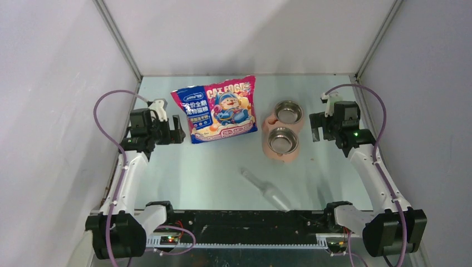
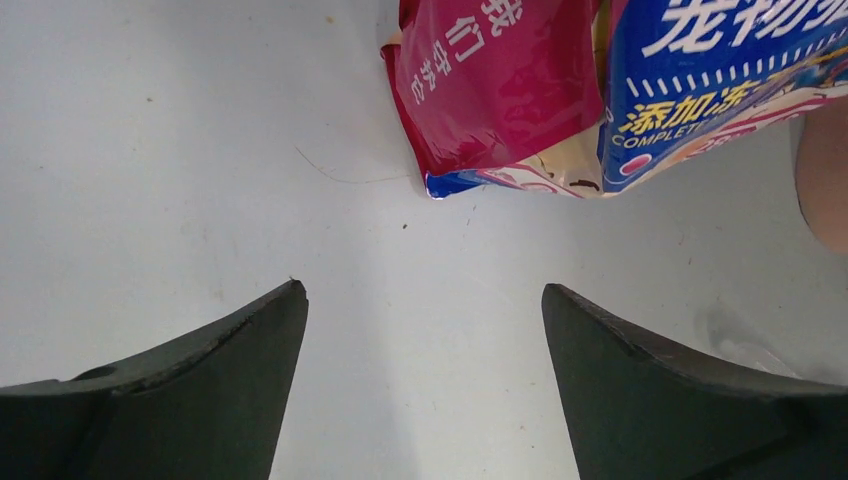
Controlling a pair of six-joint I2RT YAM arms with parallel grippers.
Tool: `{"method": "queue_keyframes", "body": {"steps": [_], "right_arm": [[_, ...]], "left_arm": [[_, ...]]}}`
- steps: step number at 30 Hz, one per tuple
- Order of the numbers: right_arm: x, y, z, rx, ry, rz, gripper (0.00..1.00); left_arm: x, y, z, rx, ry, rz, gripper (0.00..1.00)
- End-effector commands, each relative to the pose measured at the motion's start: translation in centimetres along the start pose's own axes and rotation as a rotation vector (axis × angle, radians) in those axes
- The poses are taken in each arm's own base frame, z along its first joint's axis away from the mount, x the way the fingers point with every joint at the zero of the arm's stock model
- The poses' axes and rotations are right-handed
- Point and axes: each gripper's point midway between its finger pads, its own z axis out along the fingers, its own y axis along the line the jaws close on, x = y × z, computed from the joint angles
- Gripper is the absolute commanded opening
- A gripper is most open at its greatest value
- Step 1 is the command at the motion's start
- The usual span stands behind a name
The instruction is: Serve the pet food
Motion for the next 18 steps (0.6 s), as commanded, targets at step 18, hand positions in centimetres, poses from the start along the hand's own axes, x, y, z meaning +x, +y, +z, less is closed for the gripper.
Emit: {"method": "queue_keyframes", "body": {"steps": [18], "right_arm": [[-13.2,8.8,-2.2,-0.458,-0.265,-0.018,0.97]], "left_arm": [[-14.9,-2.6,-9.2,0.018,-0.389,0.546,0.86]]}}
